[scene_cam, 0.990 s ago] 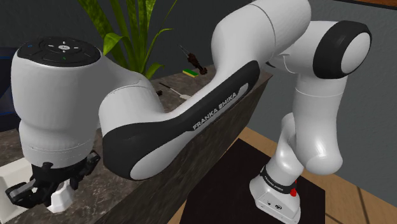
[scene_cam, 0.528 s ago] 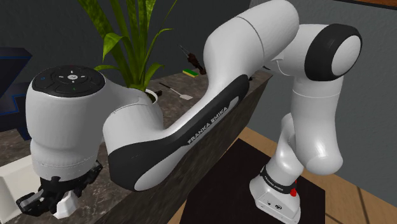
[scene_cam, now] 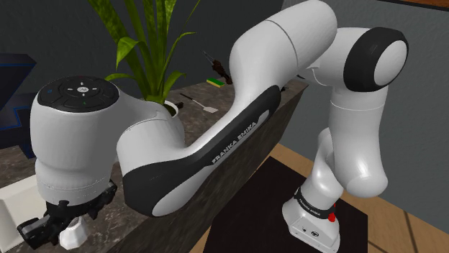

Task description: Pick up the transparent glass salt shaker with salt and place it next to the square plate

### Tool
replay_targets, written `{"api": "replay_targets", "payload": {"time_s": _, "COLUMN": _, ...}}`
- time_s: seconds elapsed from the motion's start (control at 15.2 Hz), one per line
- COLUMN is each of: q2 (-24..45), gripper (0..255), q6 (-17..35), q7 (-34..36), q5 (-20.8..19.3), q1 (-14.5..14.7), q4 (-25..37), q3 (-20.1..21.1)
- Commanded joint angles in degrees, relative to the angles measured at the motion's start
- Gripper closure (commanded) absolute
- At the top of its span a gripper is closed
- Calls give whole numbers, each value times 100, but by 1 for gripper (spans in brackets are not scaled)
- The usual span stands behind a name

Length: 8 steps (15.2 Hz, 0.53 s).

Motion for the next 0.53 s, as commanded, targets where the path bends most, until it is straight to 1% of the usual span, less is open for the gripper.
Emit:
{"api": "replay_targets", "payload": {"time_s": 0.0, "q2": 0, "gripper": 0, "q6": 0, "q7": 0, "q5": 0, "q1": 0, "q4": 0, "q3": 0}}
{"api": "replay_targets", "payload": {"time_s": 0.26, "q2": 0, "gripper": 0, "q6": 0, "q7": 0, "q5": 0, "q1": 0, "q4": 0, "q3": 0}}
{"api": "replay_targets", "payload": {"time_s": 0.46, "q2": -445, "gripper": 0, "q6": -330, "q7": -182, "q5": 304, "q1": -123, "q4": -65, "q3": 177}}
